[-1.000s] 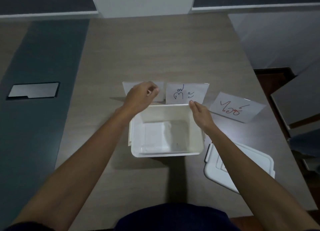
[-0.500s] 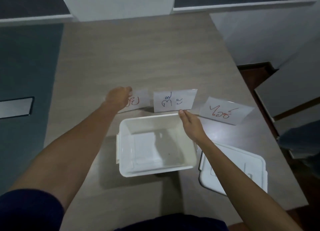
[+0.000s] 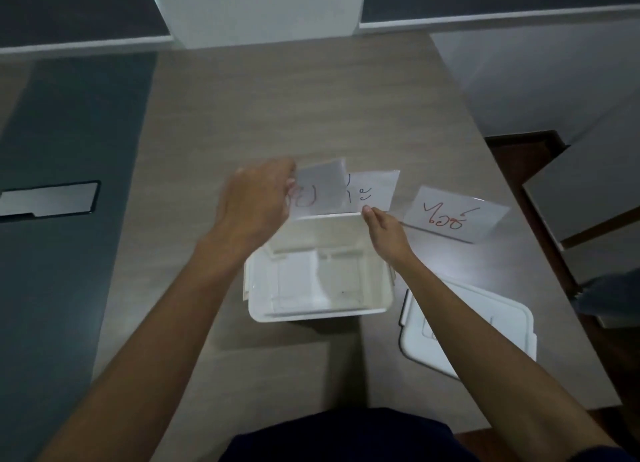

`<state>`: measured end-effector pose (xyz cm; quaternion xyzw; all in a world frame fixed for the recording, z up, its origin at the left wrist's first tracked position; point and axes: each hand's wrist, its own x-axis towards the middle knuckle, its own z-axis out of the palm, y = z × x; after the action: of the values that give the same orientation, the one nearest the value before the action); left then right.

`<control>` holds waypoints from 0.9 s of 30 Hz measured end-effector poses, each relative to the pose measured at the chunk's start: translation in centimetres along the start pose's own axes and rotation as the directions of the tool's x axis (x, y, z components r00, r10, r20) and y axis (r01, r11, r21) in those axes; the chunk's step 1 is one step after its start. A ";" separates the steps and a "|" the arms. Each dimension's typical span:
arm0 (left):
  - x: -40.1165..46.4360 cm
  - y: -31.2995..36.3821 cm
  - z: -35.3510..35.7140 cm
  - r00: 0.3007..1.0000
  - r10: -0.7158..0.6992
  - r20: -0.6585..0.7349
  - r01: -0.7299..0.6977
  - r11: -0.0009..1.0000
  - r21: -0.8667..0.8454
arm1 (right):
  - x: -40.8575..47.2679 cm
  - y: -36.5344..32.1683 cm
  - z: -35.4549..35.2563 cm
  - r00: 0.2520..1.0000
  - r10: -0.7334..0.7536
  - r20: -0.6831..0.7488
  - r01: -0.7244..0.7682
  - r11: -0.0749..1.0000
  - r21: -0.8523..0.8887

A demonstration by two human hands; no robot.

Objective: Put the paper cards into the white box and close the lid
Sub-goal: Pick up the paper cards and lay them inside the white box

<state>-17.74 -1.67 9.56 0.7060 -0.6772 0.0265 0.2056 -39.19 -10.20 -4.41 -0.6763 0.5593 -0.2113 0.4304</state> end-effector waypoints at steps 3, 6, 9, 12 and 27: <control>-3.1 2.4 1.6 0.993 0.080 0.089 -0.079 0.997 -0.012 | 0.0 0.0 0.1 0.999 0.035 0.007 -0.035 0.999 0.026; -5.6 3.1 4.3 0.971 0.052 0.234 -0.063 0.997 0.036 | 0.1 -0.3 0.2 0.999 0.049 0.015 -0.050 0.998 0.035; -7.2 3.1 6.1 0.919 -0.005 0.393 -0.017 0.998 0.052 | -0.3 -0.4 0.1 0.999 0.038 0.022 -0.039 0.998 0.051; -8.9 3.3 6.6 0.803 -0.011 0.595 0.023 1.000 -0.013 | -0.5 -0.3 0.0 1.000 0.024 0.014 -0.025 0.997 0.066; -10.2 1.2 6.8 0.836 -0.202 0.510 0.415 0.840 -0.348 | -0.1 -0.3 -0.2 0.994 0.080 0.068 -0.087 0.990 0.108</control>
<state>-21.35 5.72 0.47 0.7284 -0.5670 -0.3290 0.1993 -39.19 -10.19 -4.05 -0.6337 0.5604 -0.2022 0.4934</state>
